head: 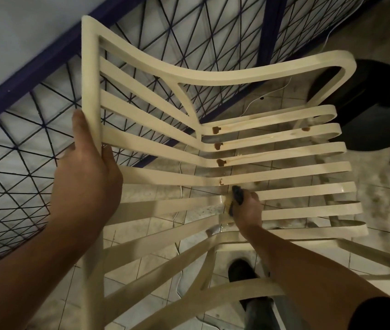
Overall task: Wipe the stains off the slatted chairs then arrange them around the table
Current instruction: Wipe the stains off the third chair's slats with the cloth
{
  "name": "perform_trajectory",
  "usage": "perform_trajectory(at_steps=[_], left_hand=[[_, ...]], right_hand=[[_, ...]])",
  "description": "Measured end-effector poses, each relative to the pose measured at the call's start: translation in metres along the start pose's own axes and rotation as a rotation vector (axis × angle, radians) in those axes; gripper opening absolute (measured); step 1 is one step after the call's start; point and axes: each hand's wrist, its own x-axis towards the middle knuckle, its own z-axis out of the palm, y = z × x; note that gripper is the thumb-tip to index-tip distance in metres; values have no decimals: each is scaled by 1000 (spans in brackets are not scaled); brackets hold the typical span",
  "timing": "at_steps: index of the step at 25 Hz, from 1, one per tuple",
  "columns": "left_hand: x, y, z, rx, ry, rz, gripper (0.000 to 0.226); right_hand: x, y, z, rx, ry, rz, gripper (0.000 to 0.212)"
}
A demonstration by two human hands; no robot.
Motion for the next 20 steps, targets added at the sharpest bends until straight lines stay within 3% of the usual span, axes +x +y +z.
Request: perform_trajectory(at_steps=[5,9,11,13,16,20], left_hand=[[1,-1,1,-24,5,10,60],[0,-2,1,-28,0,13,62],[1,0,1,-27,-7,5,63],[-1,1,0,-31,-2,-3,63],[0,0,-1,-39,0,-1,63],[-1,1,0,-53,-11,3,63]], right_hand=[[-2,-29,40,49,-222,110,18],[5,-11,-8,297,-430,135,27],[13,6,-50,266,-312,82,24],[25,21,-100,208,-30,75,13],[57,41,-165,-20,304,130,29],[98,41,-177,-297,295,207,32]])
